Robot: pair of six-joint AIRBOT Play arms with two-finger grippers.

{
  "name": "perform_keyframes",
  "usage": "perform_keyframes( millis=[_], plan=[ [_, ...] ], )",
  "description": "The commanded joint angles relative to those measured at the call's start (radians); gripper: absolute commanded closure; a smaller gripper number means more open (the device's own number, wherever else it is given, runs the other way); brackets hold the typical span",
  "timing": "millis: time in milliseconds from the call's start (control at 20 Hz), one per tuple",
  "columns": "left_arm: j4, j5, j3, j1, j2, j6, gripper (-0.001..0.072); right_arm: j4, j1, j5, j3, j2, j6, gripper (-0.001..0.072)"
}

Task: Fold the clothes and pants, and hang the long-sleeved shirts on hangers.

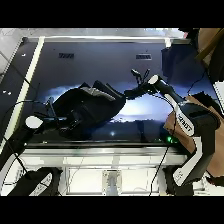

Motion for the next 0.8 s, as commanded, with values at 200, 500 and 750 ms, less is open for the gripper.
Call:
perform_keyframes(
  millis=[200,500,750],
  plan=[
    [0.003,-0.087,0.220,0.163,0.096,0.157,0.0664,0.022,-0.020,0.378,0.367,0.111,0.021,0.0701],
    [0.112,-0.305,0.971,0.214,0.111,0.202,0.0664,0.020,0.026,0.422,0.597,0.525,0.167,0.0701],
    [0.112,-0.441,1.242,0.214,0.112,0.161,0.0664,0.019,0.082,0.422,0.597,0.780,0.271,0.0701]
  ],
)
